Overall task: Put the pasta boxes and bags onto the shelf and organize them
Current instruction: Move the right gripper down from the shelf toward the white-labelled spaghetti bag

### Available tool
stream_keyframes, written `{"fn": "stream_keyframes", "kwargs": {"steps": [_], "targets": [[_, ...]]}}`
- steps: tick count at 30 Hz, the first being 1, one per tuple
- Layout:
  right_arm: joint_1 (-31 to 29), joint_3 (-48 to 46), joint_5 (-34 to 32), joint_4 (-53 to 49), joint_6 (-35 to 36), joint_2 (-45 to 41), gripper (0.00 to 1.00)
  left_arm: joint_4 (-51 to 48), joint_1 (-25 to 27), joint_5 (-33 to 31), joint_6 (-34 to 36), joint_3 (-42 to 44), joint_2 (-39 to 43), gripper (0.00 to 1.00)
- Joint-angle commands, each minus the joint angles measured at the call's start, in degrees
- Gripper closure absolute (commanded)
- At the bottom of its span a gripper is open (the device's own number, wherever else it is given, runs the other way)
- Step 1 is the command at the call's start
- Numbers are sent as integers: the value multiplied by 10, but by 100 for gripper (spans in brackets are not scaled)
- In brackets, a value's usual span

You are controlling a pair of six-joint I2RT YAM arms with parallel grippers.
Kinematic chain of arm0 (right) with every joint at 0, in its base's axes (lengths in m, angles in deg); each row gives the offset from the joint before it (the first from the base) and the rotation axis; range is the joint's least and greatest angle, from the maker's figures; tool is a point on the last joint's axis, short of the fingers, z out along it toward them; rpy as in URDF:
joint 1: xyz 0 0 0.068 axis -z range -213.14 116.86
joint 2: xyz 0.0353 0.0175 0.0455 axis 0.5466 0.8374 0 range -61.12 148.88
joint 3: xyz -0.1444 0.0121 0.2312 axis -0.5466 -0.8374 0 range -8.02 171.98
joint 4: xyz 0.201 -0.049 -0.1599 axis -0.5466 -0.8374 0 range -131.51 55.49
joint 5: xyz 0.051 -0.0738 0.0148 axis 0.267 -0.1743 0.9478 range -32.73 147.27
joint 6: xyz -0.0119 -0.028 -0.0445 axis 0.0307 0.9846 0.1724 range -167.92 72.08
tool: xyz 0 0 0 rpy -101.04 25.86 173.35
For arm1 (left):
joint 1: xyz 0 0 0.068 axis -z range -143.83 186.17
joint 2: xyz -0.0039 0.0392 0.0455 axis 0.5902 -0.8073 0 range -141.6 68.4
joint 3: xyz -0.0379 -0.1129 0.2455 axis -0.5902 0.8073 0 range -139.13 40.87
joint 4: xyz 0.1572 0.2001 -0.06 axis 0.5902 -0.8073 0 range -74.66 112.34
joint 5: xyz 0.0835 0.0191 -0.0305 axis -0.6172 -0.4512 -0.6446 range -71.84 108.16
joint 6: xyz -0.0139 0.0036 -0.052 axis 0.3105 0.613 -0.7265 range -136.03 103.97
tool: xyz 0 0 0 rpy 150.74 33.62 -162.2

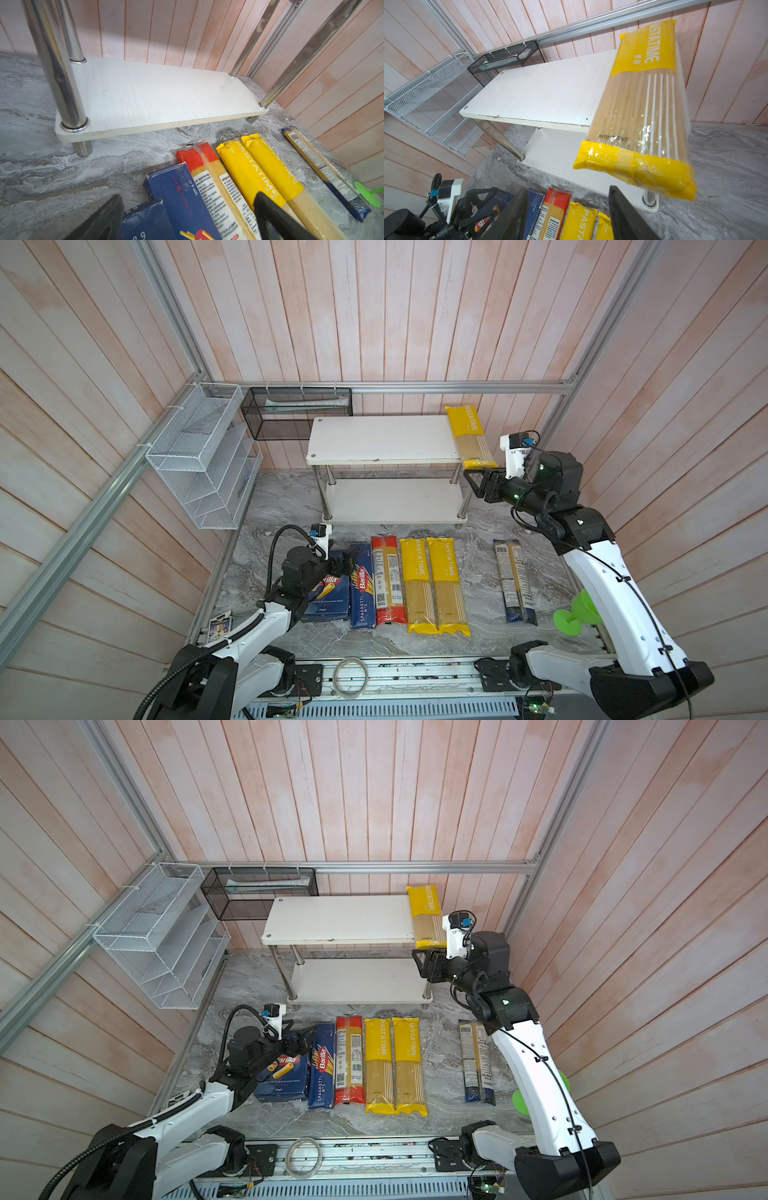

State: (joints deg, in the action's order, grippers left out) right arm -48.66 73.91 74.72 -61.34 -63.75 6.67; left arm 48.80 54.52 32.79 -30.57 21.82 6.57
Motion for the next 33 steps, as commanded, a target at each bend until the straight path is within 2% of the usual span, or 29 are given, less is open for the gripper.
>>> {"fn": "stream_keyframes", "kwargs": {"steps": [1, 8, 11, 17, 20, 28, 33], "targets": [[2, 1, 4, -16, 15, -26, 38, -2, 2, -14, 12, -1, 13, 0], [2, -49, 46, -44, 42, -87, 36, -6, 2, -24, 14, 1, 21, 0], [2, -105, 73, -39, 47, -128, 36, -10, 2, -31, 10, 4, 35, 0], [1, -213, 44, -16, 10, -198, 36, -4, 2, -46, 10, 13, 49, 0], [1, -264, 21, -2, -9, -220, 36, 4, 3, -29, 4, 14, 45, 0], [1, -366, -114, 1, -72, -232, 35, 3, 2, -22, 6, 7, 29, 0], [1, -420, -163, 32, -94, -231, 35, 7, 3, -8, 3, 3, 18, 0]]}}
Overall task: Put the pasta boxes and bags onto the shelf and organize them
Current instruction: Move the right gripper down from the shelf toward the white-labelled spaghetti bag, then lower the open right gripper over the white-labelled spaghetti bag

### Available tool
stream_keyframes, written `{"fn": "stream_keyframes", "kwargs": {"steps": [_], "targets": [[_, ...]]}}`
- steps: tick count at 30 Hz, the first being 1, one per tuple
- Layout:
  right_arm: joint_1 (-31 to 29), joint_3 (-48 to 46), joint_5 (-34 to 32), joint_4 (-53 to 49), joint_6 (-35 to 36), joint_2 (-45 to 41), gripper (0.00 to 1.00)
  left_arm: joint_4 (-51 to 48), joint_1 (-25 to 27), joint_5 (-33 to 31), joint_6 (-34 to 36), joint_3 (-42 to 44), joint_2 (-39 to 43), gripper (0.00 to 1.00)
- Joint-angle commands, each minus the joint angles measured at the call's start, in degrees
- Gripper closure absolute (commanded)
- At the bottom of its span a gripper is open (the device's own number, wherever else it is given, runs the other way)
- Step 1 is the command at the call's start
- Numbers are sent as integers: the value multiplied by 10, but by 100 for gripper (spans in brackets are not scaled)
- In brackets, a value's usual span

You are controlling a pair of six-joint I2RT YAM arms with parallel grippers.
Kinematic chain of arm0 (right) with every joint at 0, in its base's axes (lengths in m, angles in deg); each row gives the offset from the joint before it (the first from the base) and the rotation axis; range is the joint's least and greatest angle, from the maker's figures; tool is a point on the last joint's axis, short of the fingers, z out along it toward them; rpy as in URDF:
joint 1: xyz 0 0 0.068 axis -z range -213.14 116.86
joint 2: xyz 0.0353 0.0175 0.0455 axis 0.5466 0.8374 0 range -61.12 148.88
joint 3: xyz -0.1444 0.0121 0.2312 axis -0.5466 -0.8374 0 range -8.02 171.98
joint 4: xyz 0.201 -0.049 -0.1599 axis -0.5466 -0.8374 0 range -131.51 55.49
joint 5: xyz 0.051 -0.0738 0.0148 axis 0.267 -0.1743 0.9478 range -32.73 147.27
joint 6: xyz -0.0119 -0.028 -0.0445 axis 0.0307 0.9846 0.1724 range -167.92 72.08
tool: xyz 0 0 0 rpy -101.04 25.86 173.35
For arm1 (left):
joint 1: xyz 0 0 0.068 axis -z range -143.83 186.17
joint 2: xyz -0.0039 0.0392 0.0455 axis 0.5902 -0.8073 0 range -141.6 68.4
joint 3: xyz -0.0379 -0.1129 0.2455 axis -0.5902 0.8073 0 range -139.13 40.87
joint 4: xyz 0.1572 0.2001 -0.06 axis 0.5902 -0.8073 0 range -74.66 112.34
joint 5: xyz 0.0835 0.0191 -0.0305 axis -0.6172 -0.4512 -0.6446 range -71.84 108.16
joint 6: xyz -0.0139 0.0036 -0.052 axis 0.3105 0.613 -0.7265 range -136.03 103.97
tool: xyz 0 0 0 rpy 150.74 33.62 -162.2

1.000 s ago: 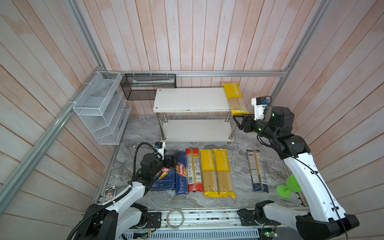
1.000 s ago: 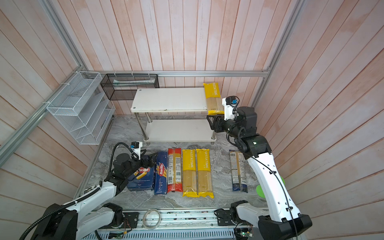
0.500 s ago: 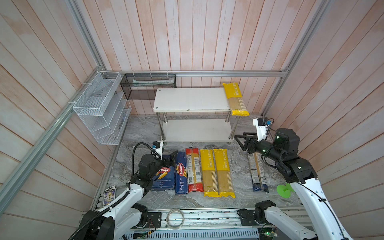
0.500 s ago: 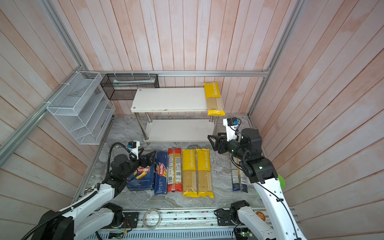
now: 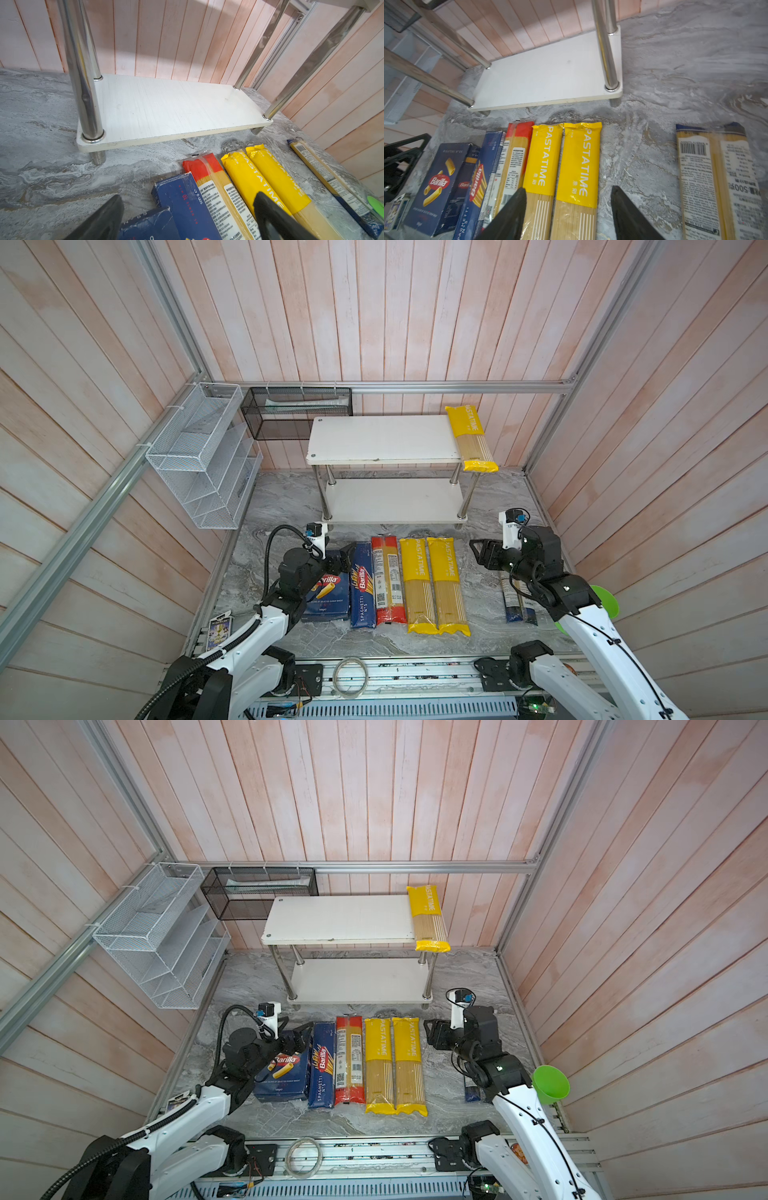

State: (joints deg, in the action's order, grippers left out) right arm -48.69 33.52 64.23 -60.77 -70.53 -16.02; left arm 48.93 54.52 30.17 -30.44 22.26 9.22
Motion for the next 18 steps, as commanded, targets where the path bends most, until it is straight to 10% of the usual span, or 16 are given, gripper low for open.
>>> {"fn": "stream_keyframes", "kwargs": {"steps": [1, 18], "targets": [[1, -21, -70, 25, -30, -4, 35, 1, 2, 21, 0, -4, -11, 0], [2, -56, -245, 17, -36, -6, 26, 43, 6, 59, 2, 1, -45, 0]]}}
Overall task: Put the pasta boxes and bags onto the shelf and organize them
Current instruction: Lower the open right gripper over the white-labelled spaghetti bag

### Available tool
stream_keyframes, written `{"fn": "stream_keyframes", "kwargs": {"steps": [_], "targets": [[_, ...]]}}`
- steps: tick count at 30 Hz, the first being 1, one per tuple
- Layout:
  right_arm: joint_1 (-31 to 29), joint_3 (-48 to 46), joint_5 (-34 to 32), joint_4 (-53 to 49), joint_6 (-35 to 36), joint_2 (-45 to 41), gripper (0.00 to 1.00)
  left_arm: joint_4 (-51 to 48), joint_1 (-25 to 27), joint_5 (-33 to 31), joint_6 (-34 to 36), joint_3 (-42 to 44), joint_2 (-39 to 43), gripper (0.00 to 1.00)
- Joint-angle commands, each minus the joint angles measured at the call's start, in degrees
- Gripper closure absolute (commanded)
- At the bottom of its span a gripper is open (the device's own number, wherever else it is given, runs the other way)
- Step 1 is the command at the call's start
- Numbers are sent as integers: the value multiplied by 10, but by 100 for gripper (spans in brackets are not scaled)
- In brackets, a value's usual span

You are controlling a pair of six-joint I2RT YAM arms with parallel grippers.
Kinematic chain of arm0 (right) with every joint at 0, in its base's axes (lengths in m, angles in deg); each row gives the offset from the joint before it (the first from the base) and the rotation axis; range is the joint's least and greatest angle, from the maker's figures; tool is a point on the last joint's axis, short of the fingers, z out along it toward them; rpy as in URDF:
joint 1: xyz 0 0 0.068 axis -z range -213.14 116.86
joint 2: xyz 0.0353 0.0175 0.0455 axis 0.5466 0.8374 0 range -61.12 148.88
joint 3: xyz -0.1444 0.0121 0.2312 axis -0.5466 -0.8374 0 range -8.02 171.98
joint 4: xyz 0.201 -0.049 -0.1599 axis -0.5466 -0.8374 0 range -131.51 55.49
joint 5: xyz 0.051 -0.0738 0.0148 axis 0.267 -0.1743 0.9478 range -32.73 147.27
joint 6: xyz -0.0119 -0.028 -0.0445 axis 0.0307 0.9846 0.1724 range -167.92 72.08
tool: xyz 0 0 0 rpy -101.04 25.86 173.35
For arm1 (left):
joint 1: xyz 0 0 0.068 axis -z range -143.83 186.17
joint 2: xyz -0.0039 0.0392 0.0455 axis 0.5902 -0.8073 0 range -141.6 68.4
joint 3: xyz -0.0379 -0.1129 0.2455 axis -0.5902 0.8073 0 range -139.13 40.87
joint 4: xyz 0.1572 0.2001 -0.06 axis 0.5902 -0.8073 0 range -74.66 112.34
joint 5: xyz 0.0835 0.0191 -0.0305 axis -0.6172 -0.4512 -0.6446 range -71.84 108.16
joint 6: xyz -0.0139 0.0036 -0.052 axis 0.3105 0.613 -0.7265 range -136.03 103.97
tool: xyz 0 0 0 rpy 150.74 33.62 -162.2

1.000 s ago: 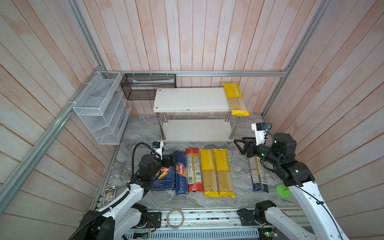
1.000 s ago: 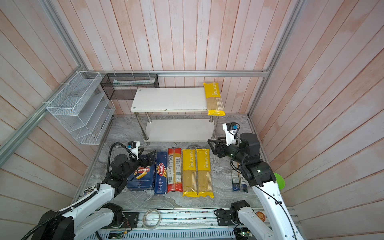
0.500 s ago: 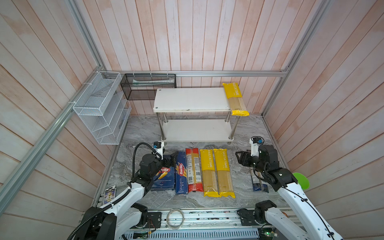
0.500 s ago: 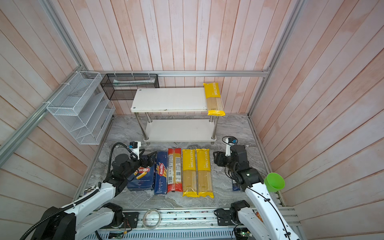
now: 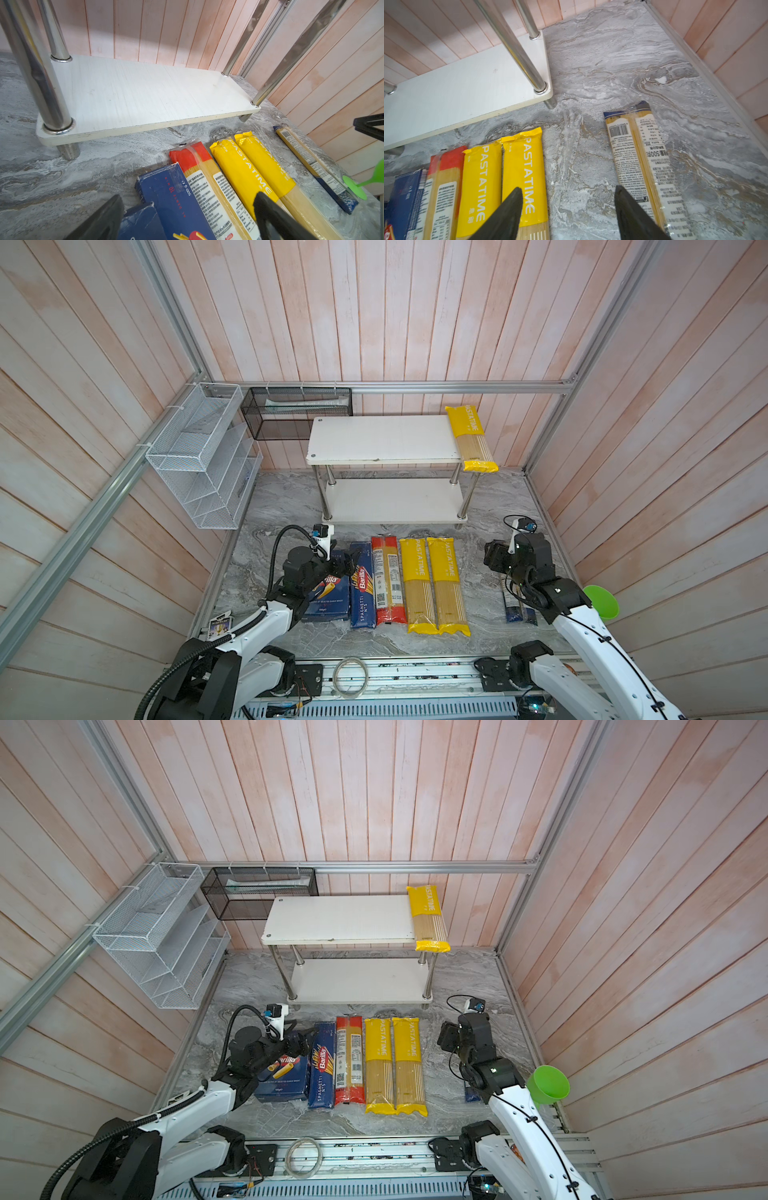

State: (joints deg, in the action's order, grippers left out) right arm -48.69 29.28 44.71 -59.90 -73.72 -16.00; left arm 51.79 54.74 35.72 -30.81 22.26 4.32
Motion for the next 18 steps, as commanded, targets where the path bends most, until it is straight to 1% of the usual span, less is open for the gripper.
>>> {"fn": "stream_keyframes", "kwargs": {"steps": [1, 3, 6, 9, 13, 18], "targets": [[3, -20, -54, 14, -3, -6, 25, 13, 3, 1, 7, 2, 6, 0], [6, -26, -62, 23, -1, 1, 21, 3, 4, -2, 11, -2, 9, 0], [17, -28, -72, 28, 5, 26, 19, -9, 4, -2, 12, -7, 21, 0], [35, -23, -71, 21, 2, 51, 17, 0, 4, -7, 15, 4, 32, 0], [60, -24, -36, 34, 2, 78, 16, 2, 5, -2, 11, 4, 31, 0], [82, -20, -12, 51, 20, 88, 15, 1, 9, -4, 14, 0, 19, 0]]}}
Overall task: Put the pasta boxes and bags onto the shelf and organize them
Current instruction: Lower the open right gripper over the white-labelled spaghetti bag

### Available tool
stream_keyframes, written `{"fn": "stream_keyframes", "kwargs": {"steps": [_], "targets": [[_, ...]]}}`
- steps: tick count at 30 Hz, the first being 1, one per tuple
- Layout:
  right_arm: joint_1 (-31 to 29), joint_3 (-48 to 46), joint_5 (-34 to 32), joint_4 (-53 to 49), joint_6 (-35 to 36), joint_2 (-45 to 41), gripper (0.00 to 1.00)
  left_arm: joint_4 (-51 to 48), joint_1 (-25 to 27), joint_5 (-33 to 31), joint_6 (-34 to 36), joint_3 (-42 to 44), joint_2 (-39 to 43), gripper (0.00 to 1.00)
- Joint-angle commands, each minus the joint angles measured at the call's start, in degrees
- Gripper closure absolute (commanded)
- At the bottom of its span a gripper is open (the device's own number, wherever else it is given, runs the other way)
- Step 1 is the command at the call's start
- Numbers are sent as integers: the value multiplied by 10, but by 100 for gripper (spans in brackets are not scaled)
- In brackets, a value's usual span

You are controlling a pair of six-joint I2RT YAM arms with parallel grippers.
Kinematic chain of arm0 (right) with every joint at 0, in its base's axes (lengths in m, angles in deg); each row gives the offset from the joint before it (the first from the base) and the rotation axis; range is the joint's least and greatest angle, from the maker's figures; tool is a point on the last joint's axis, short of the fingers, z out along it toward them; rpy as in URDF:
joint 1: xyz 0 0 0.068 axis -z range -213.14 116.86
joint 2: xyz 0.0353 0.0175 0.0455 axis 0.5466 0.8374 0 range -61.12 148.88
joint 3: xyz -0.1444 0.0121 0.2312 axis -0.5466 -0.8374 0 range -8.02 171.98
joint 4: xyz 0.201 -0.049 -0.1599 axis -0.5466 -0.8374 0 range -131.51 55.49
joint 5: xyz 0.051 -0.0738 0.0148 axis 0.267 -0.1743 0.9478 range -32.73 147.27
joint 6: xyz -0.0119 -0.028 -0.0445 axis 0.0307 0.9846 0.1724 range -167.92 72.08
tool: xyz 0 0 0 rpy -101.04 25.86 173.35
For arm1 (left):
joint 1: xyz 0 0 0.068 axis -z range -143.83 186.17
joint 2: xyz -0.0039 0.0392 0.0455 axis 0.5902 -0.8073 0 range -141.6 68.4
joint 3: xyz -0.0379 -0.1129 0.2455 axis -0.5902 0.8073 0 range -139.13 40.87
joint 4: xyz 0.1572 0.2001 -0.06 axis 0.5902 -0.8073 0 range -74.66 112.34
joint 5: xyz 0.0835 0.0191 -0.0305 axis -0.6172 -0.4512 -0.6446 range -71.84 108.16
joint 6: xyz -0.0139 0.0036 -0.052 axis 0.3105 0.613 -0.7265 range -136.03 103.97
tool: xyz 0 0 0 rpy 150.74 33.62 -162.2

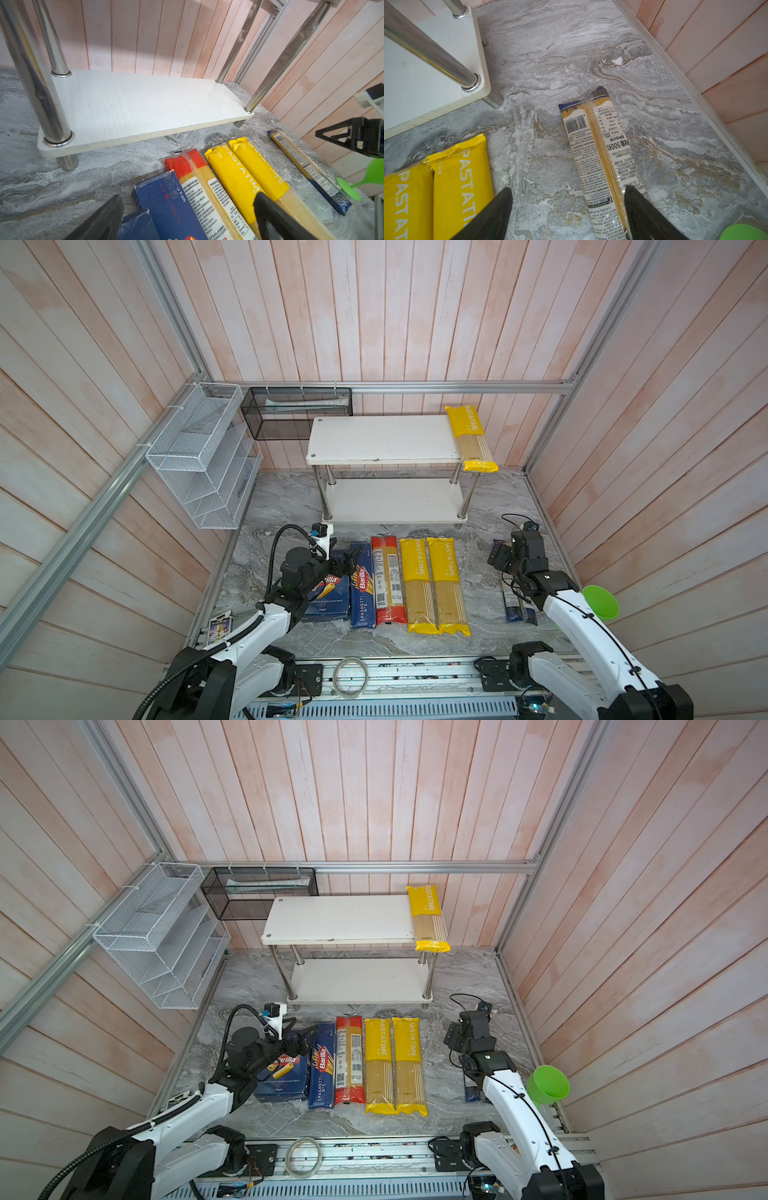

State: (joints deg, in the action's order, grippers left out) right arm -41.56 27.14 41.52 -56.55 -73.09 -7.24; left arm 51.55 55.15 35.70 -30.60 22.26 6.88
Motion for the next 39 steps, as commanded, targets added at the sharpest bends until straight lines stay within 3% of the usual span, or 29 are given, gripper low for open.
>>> {"fn": "stream_keyframes", "kwargs": {"steps": [1, 12, 20, 26, 32, 39], "targets": [[16, 2, 20, 17, 17, 2, 15, -1, 6, -6, 14, -2, -9, 0], [48, 3, 6, 17, 6, 29, 14, -22, 6, 0, 31, -23, -34, 0], [49, 15, -68, -9, -3, 86, 12, -18, 7, 23, 22, -29, -40, 0], [64, 15, -48, -5, -11, 129, 10, -19, 9, 19, 19, -23, -27, 0], [87, 1, 32, 38, -17, 143, 10, -33, 9, 9, 26, -31, -31, 0], [98, 16, 44, 56, -11, 173, 10, -32, 9, 16, 23, -31, -31, 0]]}}
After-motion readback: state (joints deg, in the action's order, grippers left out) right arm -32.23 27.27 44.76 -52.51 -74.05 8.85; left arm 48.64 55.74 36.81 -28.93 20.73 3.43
